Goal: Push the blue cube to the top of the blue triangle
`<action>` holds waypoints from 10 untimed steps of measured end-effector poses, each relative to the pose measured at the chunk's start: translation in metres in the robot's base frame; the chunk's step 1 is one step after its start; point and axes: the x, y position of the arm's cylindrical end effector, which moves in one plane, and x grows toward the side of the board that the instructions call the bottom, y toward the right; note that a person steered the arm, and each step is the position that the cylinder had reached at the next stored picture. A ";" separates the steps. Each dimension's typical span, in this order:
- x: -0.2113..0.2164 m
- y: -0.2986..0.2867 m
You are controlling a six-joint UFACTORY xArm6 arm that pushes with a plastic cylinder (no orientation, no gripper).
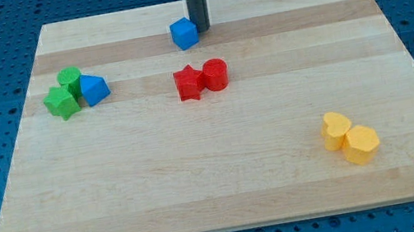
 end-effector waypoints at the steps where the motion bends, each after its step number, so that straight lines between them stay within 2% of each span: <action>1: 0.018 -0.013; 5: 0.023 -0.080; 7: 0.048 -0.113; 9: 0.064 -0.124; 10: 0.059 -0.109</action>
